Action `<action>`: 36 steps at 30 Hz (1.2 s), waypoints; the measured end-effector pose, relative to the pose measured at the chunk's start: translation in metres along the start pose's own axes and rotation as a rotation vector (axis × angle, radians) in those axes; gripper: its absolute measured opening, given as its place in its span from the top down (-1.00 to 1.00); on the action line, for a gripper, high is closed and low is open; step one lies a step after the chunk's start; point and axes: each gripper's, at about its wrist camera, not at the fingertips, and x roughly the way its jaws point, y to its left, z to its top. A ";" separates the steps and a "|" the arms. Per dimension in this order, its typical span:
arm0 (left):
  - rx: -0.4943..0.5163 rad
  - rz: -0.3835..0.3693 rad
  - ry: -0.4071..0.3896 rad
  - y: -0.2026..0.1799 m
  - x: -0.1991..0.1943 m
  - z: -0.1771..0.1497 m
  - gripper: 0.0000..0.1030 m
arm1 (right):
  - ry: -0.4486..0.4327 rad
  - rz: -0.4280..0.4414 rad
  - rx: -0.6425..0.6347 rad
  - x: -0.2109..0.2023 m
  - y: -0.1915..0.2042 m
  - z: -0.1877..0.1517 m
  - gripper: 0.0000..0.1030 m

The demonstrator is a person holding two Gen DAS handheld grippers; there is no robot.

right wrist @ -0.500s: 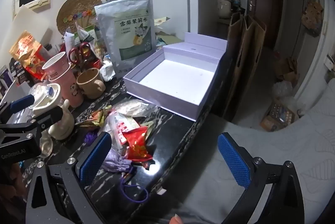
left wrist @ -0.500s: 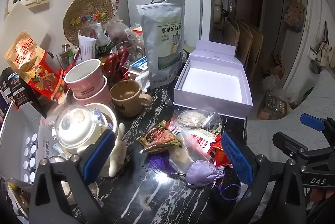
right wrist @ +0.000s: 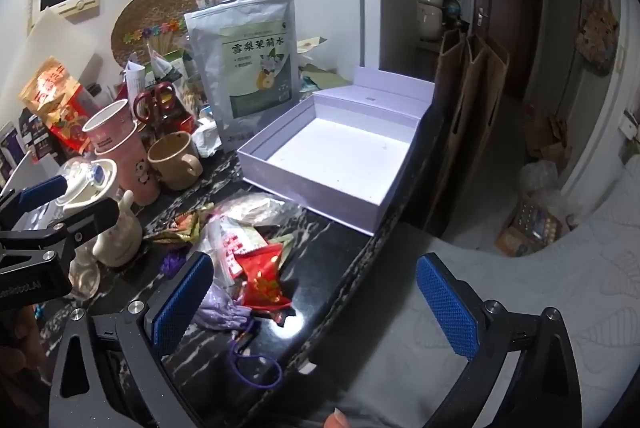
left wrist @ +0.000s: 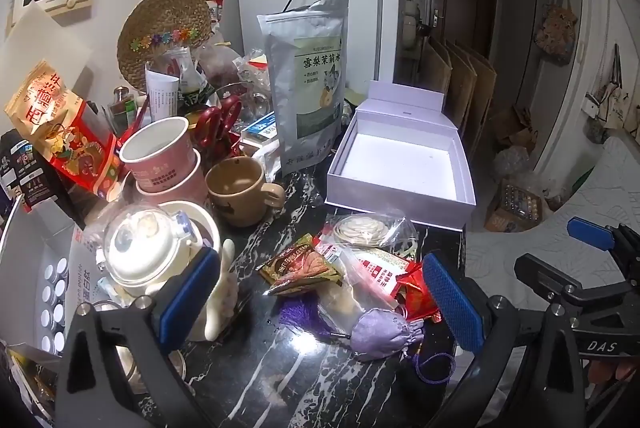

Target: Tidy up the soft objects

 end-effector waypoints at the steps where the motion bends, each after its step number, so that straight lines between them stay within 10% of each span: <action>1: 0.000 -0.001 0.001 0.000 0.000 0.000 -1.00 | 0.000 0.000 0.000 0.000 0.000 0.000 -1.00; 36: 0.017 -0.055 0.006 -0.009 -0.005 -0.005 -1.00 | -0.029 -0.013 0.000 -0.009 -0.006 -0.003 -1.00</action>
